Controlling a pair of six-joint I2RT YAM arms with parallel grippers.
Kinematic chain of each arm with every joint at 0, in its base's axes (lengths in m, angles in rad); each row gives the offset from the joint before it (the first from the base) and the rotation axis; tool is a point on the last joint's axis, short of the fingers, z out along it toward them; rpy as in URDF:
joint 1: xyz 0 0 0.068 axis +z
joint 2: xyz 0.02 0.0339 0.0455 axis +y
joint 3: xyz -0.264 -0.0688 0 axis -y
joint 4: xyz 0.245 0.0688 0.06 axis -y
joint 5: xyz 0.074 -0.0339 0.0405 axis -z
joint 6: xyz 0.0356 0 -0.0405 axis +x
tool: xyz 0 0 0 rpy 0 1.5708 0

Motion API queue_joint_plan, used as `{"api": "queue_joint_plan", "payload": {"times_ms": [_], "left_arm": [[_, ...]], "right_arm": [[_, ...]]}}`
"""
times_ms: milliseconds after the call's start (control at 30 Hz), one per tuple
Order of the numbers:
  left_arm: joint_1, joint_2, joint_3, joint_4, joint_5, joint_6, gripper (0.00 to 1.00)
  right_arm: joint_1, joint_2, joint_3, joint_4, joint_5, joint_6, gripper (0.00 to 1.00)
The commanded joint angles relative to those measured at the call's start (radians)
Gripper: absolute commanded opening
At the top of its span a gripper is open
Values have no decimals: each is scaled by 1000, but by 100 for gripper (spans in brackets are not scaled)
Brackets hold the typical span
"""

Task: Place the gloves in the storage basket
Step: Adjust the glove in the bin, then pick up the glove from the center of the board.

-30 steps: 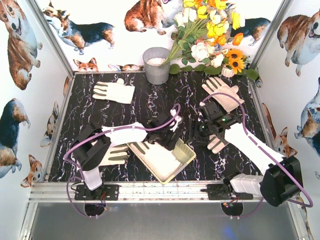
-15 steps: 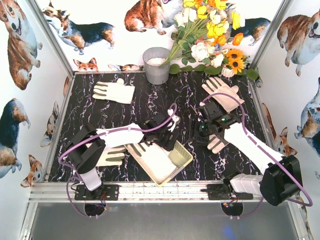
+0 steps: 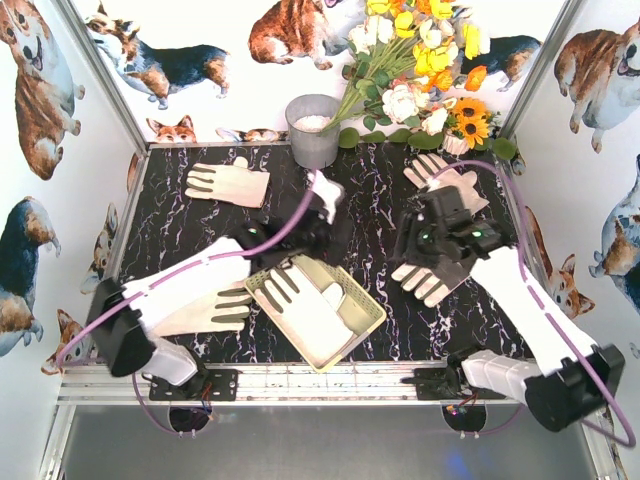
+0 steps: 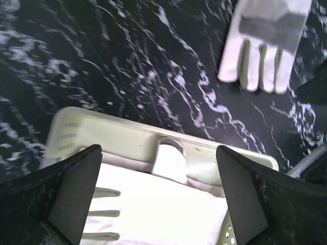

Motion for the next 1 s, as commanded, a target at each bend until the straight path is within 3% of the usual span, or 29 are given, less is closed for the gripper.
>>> {"api": "queue_joint_plan", "payload": {"times_ms": [0, 300, 500, 833, 900, 967], "left_arm": [[94, -95, 55, -130, -118, -38, 88], [358, -206, 17, -216, -102, -60, 90], [379, -234, -12, -210, -112, -90, 91], [380, -273, -78, -196, -151, -138, 91], [381, -276, -81, -211, -151, -132, 91], [382, -274, -69, -220, -142, -122, 91]], "right_arm": [[-71, -70, 67, -23, 136, -30, 53], [-359, 47, -53, 156, 100, -33, 55], [-516, 141, -107, 296, 3, 52, 54], [-557, 361, -98, 346, -45, 56, 55], [-562, 415, -78, 344, -62, 52, 47], [-565, 457, -61, 352, -83, 54, 30]]}}
